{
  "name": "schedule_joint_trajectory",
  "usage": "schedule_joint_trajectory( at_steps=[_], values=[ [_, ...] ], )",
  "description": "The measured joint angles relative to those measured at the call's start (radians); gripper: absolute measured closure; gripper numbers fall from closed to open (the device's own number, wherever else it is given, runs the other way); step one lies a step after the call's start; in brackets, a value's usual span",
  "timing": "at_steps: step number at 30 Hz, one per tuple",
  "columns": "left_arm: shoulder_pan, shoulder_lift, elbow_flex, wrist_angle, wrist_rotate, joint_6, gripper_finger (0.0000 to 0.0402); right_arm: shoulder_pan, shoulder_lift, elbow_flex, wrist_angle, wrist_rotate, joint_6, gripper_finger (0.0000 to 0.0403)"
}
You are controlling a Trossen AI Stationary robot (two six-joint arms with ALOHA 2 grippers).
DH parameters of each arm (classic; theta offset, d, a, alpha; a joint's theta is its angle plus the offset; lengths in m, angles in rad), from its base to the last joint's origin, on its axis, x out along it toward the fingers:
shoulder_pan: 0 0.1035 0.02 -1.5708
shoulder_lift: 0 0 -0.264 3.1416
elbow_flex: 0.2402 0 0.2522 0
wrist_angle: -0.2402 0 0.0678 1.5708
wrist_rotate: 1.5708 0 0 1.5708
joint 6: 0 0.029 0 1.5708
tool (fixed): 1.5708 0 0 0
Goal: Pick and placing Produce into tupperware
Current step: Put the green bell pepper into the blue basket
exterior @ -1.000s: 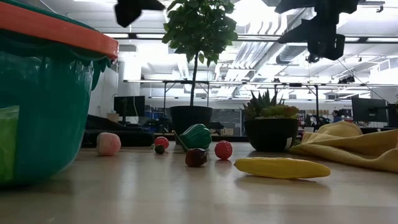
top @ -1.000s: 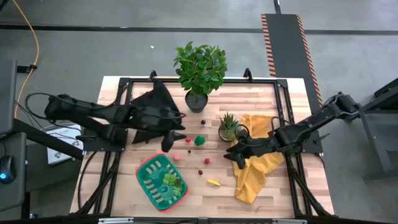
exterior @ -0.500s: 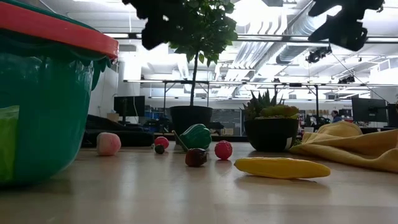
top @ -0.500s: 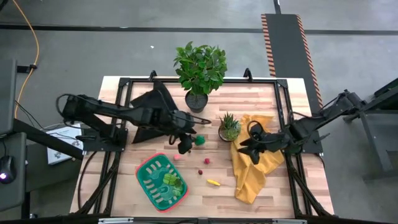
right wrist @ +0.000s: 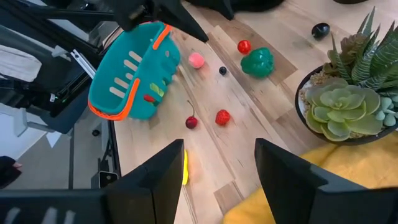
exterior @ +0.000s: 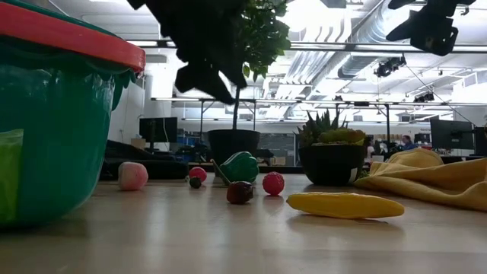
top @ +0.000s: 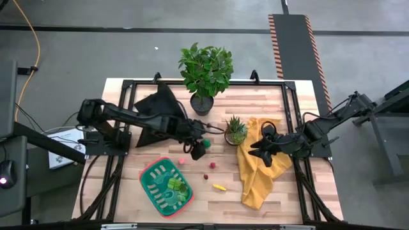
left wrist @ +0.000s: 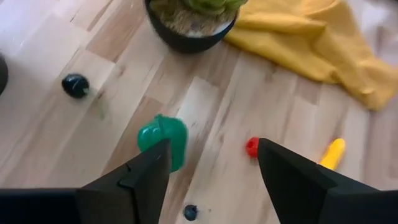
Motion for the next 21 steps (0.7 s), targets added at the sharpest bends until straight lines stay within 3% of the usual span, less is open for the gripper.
schedule_joint_trajectory(
  at_steps=[21],
  values=[
    [0.025, 0.128, 0.0, 0.055, -0.05, 0.0, 0.0094, 0.0, 0.0, 0.0, 0.0, -0.005, -0.003, 0.0215]
  ],
)
